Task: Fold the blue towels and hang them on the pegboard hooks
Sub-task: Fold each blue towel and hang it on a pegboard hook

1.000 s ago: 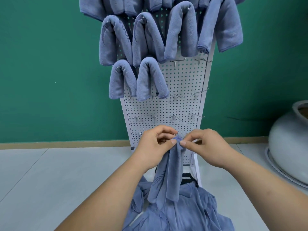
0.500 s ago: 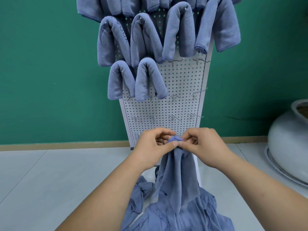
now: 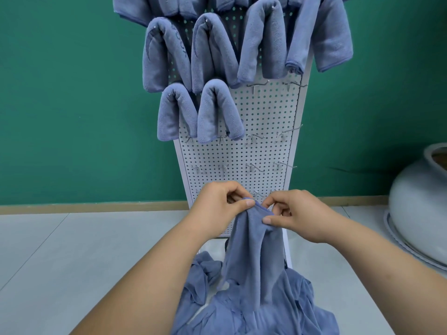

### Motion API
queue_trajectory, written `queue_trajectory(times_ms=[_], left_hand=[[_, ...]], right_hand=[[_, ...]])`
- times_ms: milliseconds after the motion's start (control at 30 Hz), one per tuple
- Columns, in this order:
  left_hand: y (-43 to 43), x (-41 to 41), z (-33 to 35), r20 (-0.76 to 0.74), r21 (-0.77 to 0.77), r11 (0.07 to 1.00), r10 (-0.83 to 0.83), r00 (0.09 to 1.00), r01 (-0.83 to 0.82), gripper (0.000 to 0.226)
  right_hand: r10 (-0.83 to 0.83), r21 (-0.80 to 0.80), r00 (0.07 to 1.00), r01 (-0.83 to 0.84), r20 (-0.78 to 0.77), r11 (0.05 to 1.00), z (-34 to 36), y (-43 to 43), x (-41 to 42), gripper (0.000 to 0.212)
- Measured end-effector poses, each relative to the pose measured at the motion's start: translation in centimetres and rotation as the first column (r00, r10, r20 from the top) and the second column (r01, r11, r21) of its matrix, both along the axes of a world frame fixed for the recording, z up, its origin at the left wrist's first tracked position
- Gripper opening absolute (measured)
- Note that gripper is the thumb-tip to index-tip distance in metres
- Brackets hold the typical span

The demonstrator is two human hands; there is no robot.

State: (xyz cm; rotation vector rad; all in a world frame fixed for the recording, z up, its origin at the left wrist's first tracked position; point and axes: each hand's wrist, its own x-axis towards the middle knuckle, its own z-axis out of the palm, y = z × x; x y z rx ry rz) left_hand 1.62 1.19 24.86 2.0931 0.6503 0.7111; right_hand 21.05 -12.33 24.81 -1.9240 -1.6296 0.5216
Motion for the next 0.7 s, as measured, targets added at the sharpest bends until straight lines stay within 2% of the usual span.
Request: queue_trajectory(times_ms=[133, 300, 433, 533, 600, 700], left_hand=[[1.4, -1.1, 0.5, 0.008, 0.052, 0.997, 0.054, 0.999, -0.054, 0.017], [3.8, -3.0, 0.1, 0.087, 0.11, 0.971, 0.204, 0.975, -0.213, 0.011], [6.5, -4.9, -1.1, 0.106, 0.161, 0.913, 0.362, 0.926, -0.376, 0.011], [8.2, -6.1, -2.2, 0.08, 0.152, 0.878, 0.447, 0.891, -0.454, 0.009], [8.7, -6.5, -3.0, 0.021, 0.168, 0.866, 0.474, 0.88, -0.471, 0.009], [9.3, -7.0, -3.5, 0.002, 0.202, 0.835, 0.522, 0.853, -0.511, 0.012]], right_hand=[[-0.015, -0.026, 1.0, 0.016, 0.018, 1.0, -0.7, -0.4, 2.0, 0.014], [-0.096, -0.072, 0.975, 0.112, 0.201, 0.991, -1.4, -1.4, 4.6, 0.013], [-0.239, -0.057, 0.883, 0.285, 0.404, 0.957, -1.4, -2.7, 7.3, 0.019], [-0.304, -0.031, 0.817, 0.365, 0.491, 0.931, -1.1, -3.4, 8.4, 0.019], [-0.249, -0.05, 0.829, 0.315, 0.501, 0.948, -0.7, -3.5, 8.2, 0.023], [-0.103, -0.105, 0.912, 0.156, 0.396, 0.982, -0.4, -3.6, 7.1, 0.024]])
